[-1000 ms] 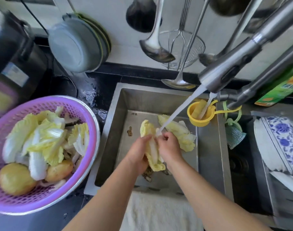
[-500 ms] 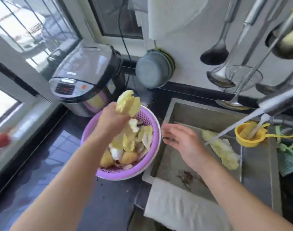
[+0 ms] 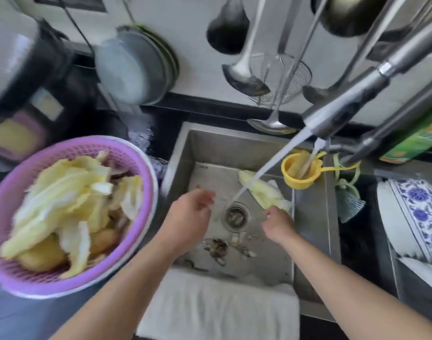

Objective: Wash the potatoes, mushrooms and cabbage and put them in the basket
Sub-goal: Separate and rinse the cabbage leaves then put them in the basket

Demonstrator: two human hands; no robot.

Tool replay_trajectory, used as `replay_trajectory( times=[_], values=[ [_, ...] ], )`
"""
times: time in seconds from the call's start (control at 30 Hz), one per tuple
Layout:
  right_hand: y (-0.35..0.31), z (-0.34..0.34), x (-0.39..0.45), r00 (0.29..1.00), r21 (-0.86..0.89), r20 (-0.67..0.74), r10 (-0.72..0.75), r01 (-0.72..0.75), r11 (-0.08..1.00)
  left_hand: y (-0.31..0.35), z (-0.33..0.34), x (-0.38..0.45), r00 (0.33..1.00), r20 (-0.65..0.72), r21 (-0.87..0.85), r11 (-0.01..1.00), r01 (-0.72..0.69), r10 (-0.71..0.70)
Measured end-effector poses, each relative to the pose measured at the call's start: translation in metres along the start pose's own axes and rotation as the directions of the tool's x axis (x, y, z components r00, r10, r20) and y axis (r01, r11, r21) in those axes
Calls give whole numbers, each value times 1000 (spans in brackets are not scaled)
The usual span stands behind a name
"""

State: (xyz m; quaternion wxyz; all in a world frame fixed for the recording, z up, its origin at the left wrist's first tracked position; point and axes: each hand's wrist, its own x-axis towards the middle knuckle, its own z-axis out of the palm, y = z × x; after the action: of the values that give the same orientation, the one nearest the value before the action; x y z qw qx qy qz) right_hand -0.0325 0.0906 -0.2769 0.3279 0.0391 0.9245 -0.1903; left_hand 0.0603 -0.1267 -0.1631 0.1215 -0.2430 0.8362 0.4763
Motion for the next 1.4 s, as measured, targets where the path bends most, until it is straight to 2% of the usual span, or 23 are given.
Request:
replay_trajectory(
  times=[0.07, 0.13, 0.23, 0.33, 0.4, 0.47, 0.53, 0.6, 0.67, 0.73, 0.77, 0.8, 0.87, 0.93, 1.0, 1.1, 1.13, 1.23, 1.33, 1.4],
  values=[
    [19, 4, 37, 998, -172, -67, -8, -4, 985, -19, 43, 32, 977, 107, -41, 981, 189, -183],
    [28, 9, 69, 994, -295, -72, -88, 63, 953, -41, 71, 56, 947, 87, -29, 949, 313, -309],
    [25, 17, 112, 982, -461, -50, -184, 141, 876, -71, 98, 76, 935, 3, -10, 935, 355, -355],
    [24, 30, 142, 971, -542, 9, -240, 206, 815, -96, 112, 85, 941, -31, 123, 933, 339, -337],
    [29, 35, 151, 959, -554, 1, -284, 237, 798, -105, 118, 89, 943, -19, 138, 933, 332, -333],
    [32, 34, 156, 960, -444, -62, -272, 217, 869, -110, 121, 89, 949, 1, 143, 939, 313, -316],
    [26, 25, 153, 978, -175, -113, -176, 154, 972, -112, 123, 89, 955, 4, 113, 949, 294, -296],
    [15, 14, 137, 993, 144, -95, -74, 88, 986, -108, 122, 88, 957, 7, 13, 957, 291, -291],
    [2, 9, 107, 999, 460, -23, -47, 53, 886, -98, 117, 85, 942, 84, -289, 897, 334, -324],
    [-17, 14, 72, 994, 703, 66, -85, 14, 711, -84, 110, 80, 899, 291, -595, 675, 437, -327],
    [-27, 21, 58, 990, 779, 103, -99, -19, 626, -80, 106, 77, 871, 404, -653, 578, 490, -281],
    [-39, 32, 48, 985, 834, 138, -102, -60, 549, -79, 105, 76, 846, 484, -671, 527, 522, -221],
    [-61, 55, 35, 979, 895, 190, -78, -141, 424, -81, 105, 76, 838, 527, -687, 508, 519, -144],
    [-75, 72, 28, 971, 921, 239, -23, -219, 323, -80, 103, 76, 868, 462, -708, 514, 484, -180],
    [-78, 78, 24, 956, 933, 292, -36, -276, 230, -81, 99, 79, 881, 415, -703, 535, 469, -227],
    [-72, 69, 19, 932, 927, 340, -127, -309, 213, -90, 95, 83, 904, 350, -679, 598, 425, -245],
    [-69, 66, 19, 931, 929, 335, -144, -300, 215, -92, 95, 84, 908, 323, -692, 587, 419, -267],
    [-63, 61, 22, 948, 937, 291, -128, -256, 236, -95, 96, 84, 890, 281, -732, 519, 441, -359],
    [-56, 63, 25, 933, 944, 319, -169, -295, 149, -97, 95, 84, 865, 258, -771, 448, 452, -430],
    [-54, 66, 25, 934, 943, 318, -163, -295, 151, -98, 94, 85, 847, 264, -798, 389, 460, -461]
  ],
)
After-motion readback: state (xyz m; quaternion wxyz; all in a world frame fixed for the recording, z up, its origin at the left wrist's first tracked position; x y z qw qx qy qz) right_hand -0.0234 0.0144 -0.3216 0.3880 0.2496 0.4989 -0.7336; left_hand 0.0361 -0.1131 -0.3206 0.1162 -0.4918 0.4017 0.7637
